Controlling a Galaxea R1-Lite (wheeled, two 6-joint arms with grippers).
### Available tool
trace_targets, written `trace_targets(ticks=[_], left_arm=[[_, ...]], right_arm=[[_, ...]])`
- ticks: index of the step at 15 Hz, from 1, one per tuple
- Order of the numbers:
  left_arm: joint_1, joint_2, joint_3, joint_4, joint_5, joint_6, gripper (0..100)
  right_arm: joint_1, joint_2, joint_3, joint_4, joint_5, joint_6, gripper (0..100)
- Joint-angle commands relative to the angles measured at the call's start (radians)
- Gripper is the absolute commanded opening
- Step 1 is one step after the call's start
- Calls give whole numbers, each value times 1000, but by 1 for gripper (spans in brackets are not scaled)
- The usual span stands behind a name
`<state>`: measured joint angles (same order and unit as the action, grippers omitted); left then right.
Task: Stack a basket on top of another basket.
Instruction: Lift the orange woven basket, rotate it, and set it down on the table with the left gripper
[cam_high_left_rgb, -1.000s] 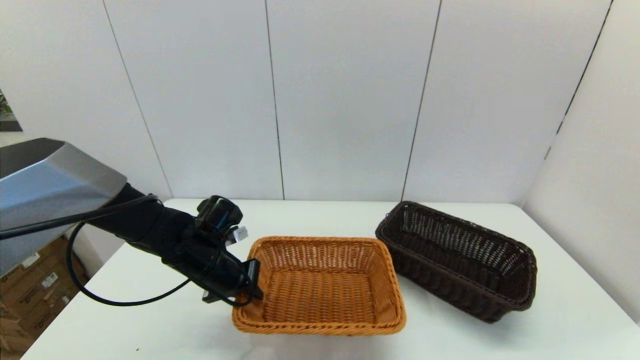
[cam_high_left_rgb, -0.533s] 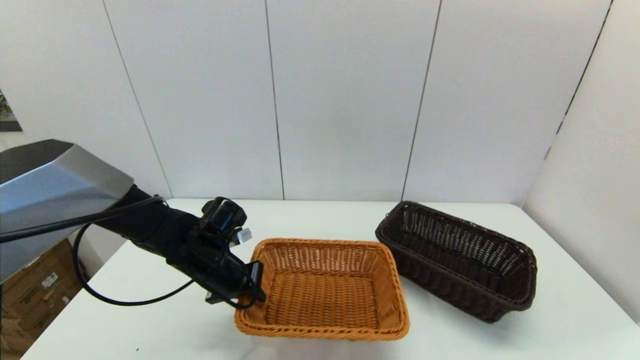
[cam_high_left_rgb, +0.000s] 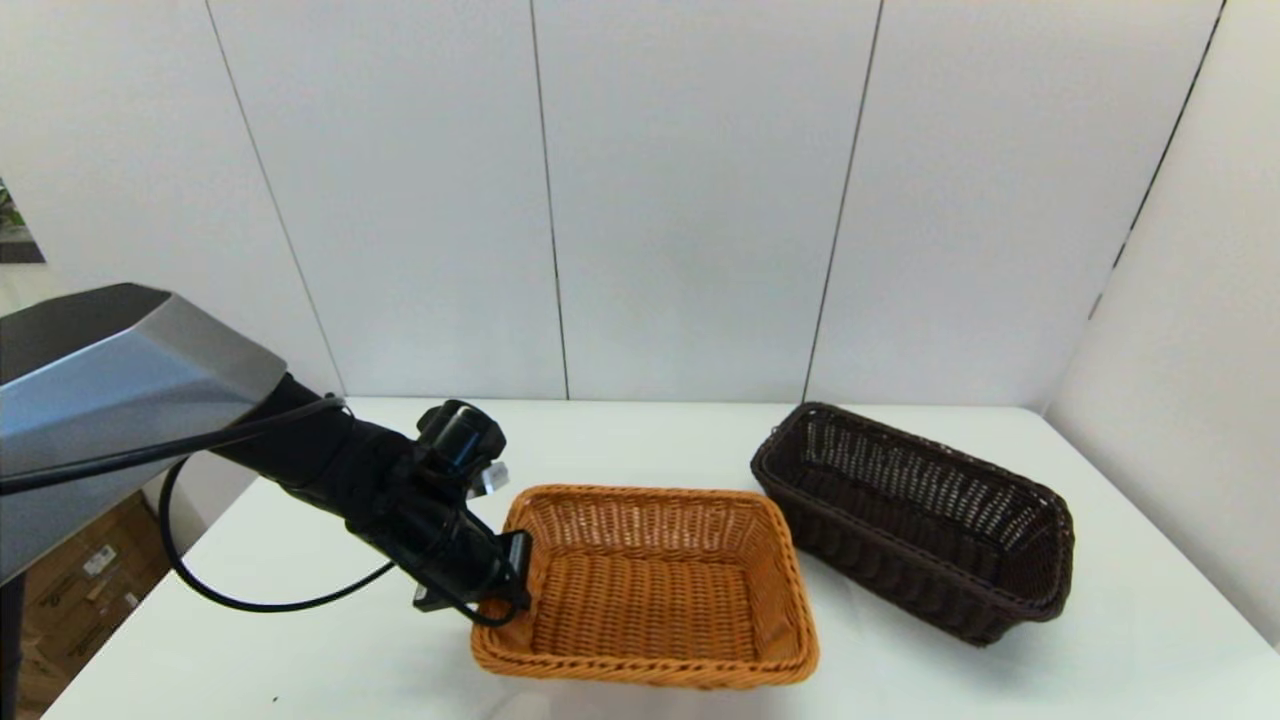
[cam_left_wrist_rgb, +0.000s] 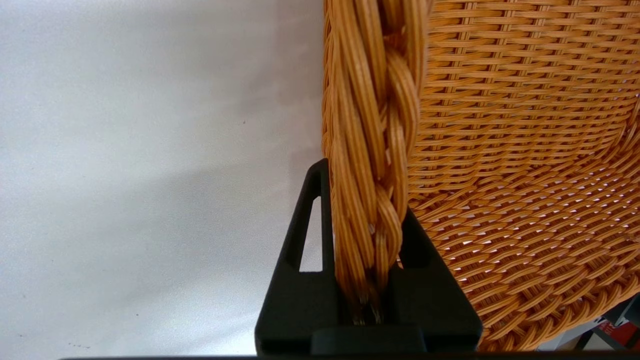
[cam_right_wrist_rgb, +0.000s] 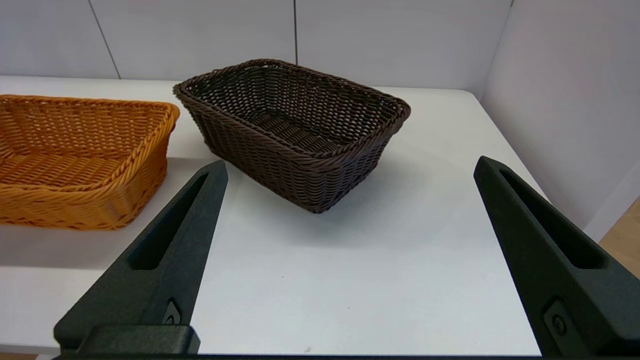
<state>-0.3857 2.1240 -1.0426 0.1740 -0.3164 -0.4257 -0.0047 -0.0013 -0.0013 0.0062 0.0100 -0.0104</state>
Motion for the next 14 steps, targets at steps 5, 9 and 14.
trace_targets(ticks=[5,9,14], left_arm=[[1,-7,-8,36,-7,1,0],[2,-16,-8,47,-30,5,0],[4,-13,-10,45,-29,4,100]], right_arm=[[0,1,1,0,1,0,100],[0,1,0,0,1,0,100],[0,1,0,0,1,0,100]])
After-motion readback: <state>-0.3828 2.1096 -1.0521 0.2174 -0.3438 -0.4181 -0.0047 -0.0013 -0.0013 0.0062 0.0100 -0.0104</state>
